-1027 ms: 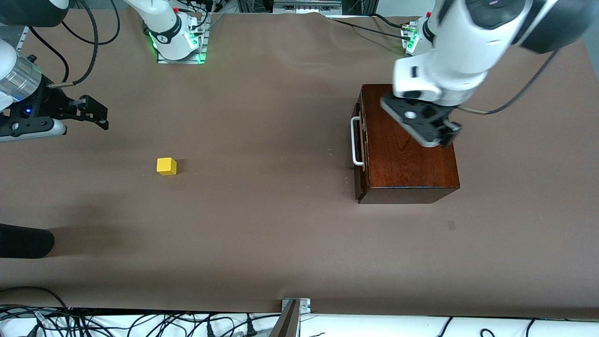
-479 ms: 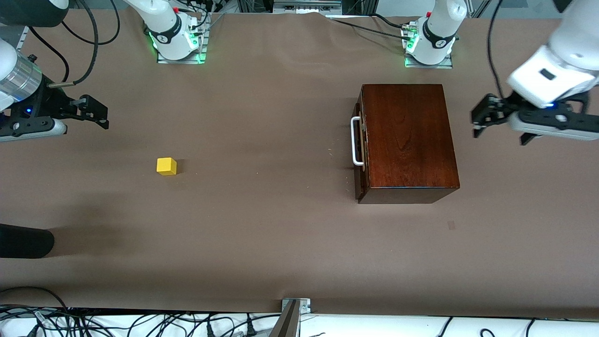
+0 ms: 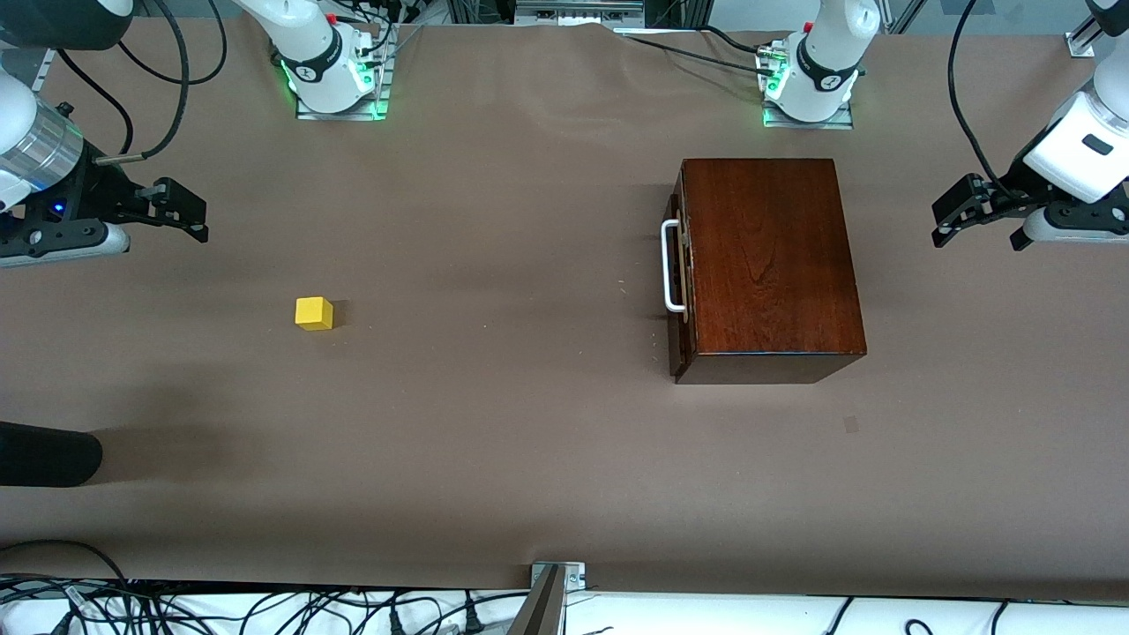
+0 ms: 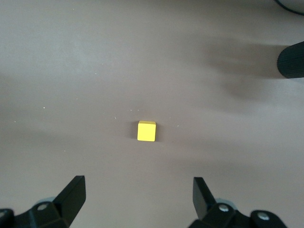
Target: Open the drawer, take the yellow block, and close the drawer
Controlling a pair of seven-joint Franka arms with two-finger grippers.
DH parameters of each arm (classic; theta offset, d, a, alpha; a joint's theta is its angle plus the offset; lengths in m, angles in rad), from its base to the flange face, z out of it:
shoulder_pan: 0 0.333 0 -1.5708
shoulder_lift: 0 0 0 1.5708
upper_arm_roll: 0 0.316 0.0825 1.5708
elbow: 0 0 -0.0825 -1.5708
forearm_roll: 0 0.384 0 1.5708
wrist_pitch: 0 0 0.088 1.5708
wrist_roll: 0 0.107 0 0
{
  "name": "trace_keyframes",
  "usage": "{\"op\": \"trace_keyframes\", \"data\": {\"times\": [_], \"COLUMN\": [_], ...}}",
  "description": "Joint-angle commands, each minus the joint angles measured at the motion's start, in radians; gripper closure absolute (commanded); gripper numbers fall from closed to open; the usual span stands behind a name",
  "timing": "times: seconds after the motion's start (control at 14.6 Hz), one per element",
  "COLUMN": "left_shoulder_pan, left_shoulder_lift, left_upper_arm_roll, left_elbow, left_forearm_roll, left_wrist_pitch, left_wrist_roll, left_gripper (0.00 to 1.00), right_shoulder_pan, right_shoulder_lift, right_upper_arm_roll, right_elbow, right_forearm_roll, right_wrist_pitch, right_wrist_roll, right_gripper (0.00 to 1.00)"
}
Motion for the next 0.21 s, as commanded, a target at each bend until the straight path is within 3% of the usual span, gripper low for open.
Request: {"op": "trace_keyframes", "data": {"times": [0.0,0.14], "left_shoulder_pan": [0.017,0.018], "left_shoulder_lift": [-0.022,-0.019], "left_upper_arm_roll": [-0.003,-0.003], "left_elbow": [-0.025,-0.022], "left_forearm_roll": [-0.014,-0.011], "left_wrist_pitch": [0.014,0.002], "left_wrist_roll": [-0.004,-0.004], "left_gripper": [0.00,0.00], "right_shoulder_pan": [-0.009,-0.009], "right_shoulder_lift": [0.014,0.012], "right_upper_arm_roll": [0.003,0.008], "right_elbow": [0.030,0.030], "right_forearm_roll": [0.017,0.017], "right_wrist_pitch": [-0.022,-0.022], "right_wrist_roll": [-0.010,-0.006], "right_gripper": [0.00,0.00]}}
